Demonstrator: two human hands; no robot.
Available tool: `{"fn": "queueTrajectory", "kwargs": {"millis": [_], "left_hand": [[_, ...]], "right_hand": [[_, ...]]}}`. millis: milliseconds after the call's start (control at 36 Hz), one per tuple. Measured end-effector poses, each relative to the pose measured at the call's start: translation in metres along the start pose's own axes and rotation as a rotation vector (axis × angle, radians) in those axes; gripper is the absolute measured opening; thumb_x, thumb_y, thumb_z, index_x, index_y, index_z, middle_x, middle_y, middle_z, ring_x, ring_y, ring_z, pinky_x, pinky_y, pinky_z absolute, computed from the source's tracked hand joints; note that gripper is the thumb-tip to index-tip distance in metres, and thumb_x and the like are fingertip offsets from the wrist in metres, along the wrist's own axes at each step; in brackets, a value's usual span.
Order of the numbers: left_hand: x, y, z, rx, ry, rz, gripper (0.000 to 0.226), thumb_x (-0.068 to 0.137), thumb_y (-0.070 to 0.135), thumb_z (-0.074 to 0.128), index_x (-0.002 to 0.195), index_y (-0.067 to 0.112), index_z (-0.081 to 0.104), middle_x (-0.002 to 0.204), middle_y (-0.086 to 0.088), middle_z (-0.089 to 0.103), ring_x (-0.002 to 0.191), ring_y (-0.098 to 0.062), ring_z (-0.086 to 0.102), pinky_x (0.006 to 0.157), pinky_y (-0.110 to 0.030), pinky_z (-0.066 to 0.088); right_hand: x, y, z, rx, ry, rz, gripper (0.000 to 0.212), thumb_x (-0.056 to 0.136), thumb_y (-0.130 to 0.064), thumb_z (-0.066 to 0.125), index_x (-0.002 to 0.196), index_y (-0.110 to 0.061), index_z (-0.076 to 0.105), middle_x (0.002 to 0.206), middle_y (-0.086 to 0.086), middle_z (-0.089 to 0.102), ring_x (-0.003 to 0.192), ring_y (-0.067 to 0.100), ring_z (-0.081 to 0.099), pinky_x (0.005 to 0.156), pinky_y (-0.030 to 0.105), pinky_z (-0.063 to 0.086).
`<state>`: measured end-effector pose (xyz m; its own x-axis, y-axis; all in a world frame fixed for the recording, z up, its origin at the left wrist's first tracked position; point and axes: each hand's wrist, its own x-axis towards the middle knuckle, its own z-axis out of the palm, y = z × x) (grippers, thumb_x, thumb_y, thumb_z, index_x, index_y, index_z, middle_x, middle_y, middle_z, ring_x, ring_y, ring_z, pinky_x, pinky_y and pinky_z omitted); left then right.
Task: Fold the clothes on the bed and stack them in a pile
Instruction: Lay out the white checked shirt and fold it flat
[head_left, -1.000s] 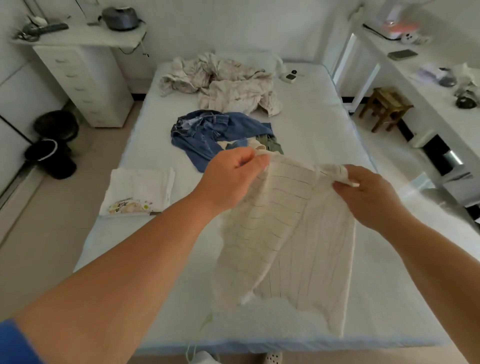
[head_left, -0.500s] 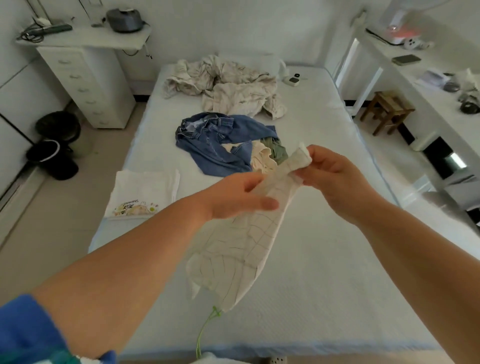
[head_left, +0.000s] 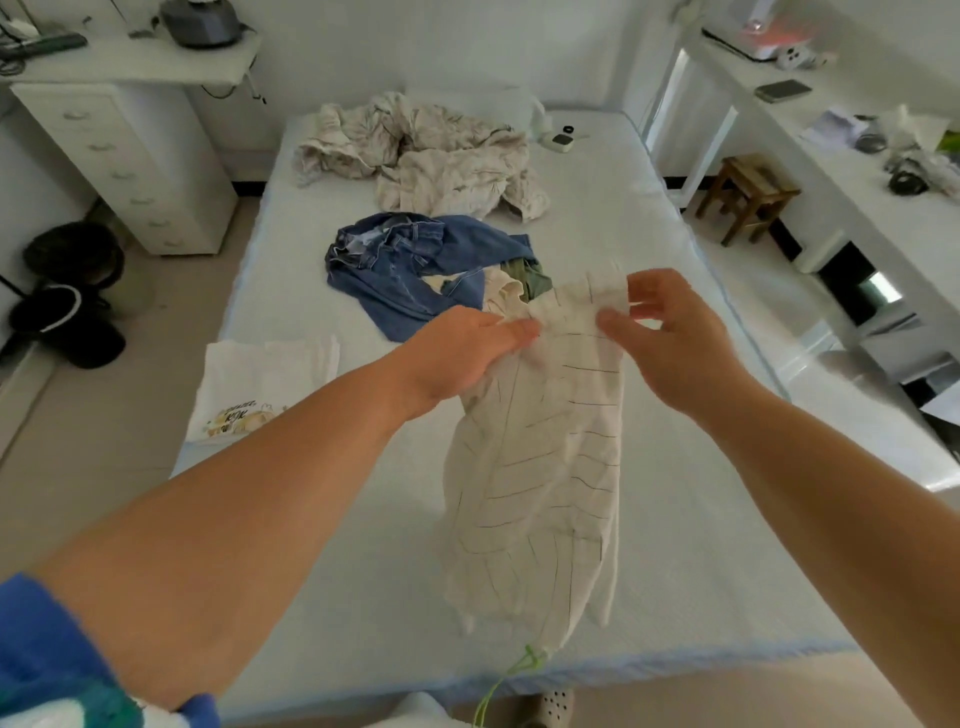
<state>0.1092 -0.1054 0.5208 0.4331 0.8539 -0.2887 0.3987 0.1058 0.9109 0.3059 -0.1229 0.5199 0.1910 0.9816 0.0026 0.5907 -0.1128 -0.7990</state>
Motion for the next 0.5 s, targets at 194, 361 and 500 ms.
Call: {"fn": "queueTrajectory", "kwargs": {"millis": [194,361,500], "left_hand": [[0.012,0.017,0.024,-0.050,0.248,0.043,0.039,0.087,0.038,0.056,0.057,0.013,0.055,0.058,0.004,0.054,0.061,-0.015,0.051,0.065,-0.034,0.044],[0.007,0.029,0.031,0.048,0.212,0.112,0.038,0.092,0.042,0.048,0.060,0.022,0.047,0.062,0.006,0.045,0.074,-0.020,0.047,0.070,-0.036,0.042],[-0.002,0.033,0.019,-0.108,0.083,0.134,0.051,0.088,0.038,0.054,0.086,-0.012,0.056,0.084,-0.014,0.055,0.076,-0.024,0.051,0.083,-0.052,0.045]], "right_hand": [[-0.055,0.005,0.020,-0.136,0.006,-0.164,0.034,0.072,-0.055,0.059,0.096,-0.037,0.043,0.091,-0.026,0.043,0.081,-0.005,0.048,0.071,0.013,0.039],[-0.056,0.014,0.021,-0.028,-0.005,-0.067,0.008,0.083,-0.039,0.062,0.082,-0.032,0.058,0.085,-0.022,0.058,0.078,-0.003,0.056,0.067,0.012,0.041],[-0.050,0.009,0.004,0.258,-0.171,-0.034,0.014,0.082,-0.025,0.067,0.074,-0.035,0.060,0.085,-0.015,0.066,0.080,0.005,0.064,0.078,0.027,0.052]]}}
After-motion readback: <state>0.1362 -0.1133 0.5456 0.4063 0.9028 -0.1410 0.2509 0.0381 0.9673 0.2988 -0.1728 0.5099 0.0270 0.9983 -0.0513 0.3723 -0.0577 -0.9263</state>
